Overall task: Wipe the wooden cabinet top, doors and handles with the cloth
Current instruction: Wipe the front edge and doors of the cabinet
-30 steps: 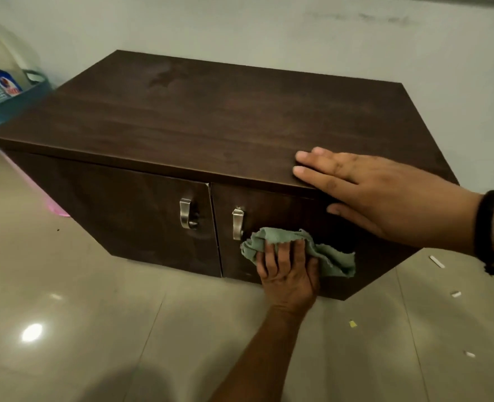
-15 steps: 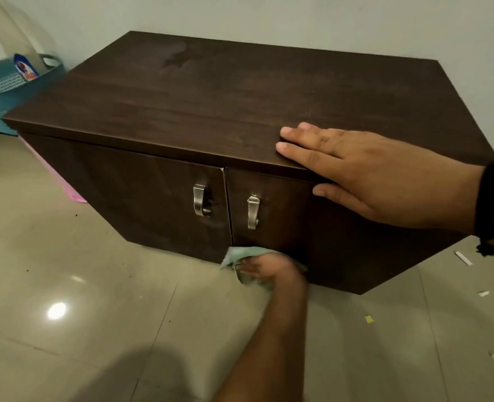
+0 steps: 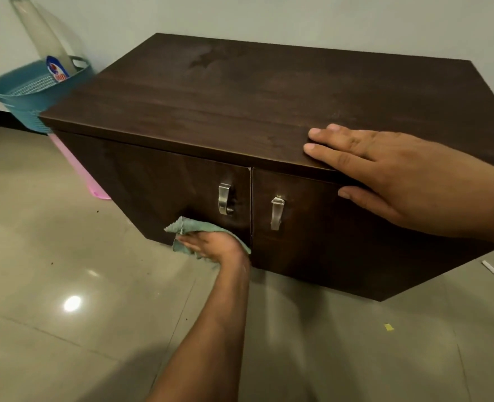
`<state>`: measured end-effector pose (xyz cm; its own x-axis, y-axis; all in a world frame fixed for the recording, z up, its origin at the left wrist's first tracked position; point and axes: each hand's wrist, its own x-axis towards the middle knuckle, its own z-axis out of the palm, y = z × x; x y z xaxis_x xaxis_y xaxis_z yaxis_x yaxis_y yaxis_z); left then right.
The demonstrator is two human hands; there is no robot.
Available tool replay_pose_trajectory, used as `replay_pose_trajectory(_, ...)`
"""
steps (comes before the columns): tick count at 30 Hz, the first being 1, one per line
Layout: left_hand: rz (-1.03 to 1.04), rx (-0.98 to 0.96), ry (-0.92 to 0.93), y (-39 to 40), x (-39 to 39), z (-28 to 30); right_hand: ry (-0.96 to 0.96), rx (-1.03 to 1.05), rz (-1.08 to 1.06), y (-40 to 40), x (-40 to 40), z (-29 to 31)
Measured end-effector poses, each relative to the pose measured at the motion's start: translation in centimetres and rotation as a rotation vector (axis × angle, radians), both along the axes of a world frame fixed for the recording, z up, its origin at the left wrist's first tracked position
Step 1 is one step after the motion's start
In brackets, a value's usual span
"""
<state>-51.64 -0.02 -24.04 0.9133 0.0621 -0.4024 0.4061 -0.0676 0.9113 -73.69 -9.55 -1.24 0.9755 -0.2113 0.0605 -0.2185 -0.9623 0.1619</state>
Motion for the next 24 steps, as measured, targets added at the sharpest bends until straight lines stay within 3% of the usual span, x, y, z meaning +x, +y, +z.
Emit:
replay_pose_trajectory(3,0.045,-0.16,0.042,0.8,0.8,2.2,-0.027,-0.022,-0.031,0.9,1.1,-0.2)
replay_pose_trajectory(7,0.047,-0.12,-0.185,2.0,2.8,4.9,-0.125,-0.116,-0.098,2.8,4.1,-0.6)
replay_pose_trajectory(11,0.039,0.068,-0.555,3.5,5.2,6.1,-0.218,-0.176,-0.134,4.6,6.7,-1.3)
replay_pose_trajectory(19,-0.172,0.059,-0.89,5.1,3.7,7.8,-0.256,-0.301,-0.043,6.5,10.3,-2.7)
replay_pose_trajectory(21,-0.186,0.029,-0.903,5.1,3.9,8.3,-0.227,-0.31,-0.058,6.5,10.6,-2.6)
replay_pose_trajectory(24,-0.104,-0.015,-0.775,5.1,4.6,8.1,-0.223,-0.333,-0.077,6.8,10.9,-2.7)
